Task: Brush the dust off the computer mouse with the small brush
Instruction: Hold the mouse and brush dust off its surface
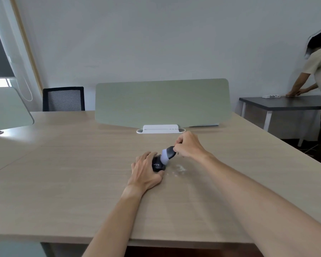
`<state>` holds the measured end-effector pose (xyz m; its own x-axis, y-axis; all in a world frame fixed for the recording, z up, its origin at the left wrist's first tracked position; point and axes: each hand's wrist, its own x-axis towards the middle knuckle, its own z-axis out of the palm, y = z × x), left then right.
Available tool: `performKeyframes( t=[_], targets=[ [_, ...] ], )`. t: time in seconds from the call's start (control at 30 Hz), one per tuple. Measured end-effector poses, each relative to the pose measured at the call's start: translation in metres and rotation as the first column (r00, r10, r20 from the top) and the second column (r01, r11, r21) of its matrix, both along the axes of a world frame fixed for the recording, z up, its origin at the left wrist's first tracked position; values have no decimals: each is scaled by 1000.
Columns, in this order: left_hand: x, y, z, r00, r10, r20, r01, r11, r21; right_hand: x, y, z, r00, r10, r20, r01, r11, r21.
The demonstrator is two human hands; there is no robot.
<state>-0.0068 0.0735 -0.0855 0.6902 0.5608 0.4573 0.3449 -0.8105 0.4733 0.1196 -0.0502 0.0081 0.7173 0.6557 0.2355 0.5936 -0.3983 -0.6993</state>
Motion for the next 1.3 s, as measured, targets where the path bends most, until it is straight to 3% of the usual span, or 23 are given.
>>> performKeyframes(
  t=[0.13, 0.3, 0.47, 0.57, 0.7, 0.8, 0.93, 1.17, 1.3],
  targets=[
    [0, -1, 3, 1000, -12, -1, 12, 1000, 13, -6, -1, -6, 994, 103, -36, -104, 994, -44],
    [0, -2, 3, 1000, 1, 15, -1, 999, 48, 3, -1, -5, 991, 46, 125, -50, 998, 30],
    [0, -1, 1, 999, 7, 42, -9, 999, 47, -2, 1, -3, 991, 125, -55, -123, 992, 33],
    [0, -1, 2, 999, 4, 50, -6, 999, 41, -5, 6, -10, 987, 153, 45, -153, 988, -1],
    [1, 0, 1, 999, -12, 31, 12, 1000, 8, 4, 13, -8, 984, 9, 176, -18, 999, 46],
    [1, 1, -2, 1000, -5, 27, 6, 1000, -26, 7, 14, -1, 995, -49, 84, 39, 993, 110],
    [2, 3, -1, 1000, -29, -7, 29, 999, -42, -4, 10, -3, 981, 118, -151, -127, 990, -53],
    [1, -1, -1, 1000, -8, 29, 10, 999, -42, 5, 11, -7, 996, -71, 60, 70, 997, 14],
    [2, 0, 0, 1000, 0, 5, 0, 1000, -20, 1, 10, 1, 999, -37, -12, 38, 997, 65]
  ],
)
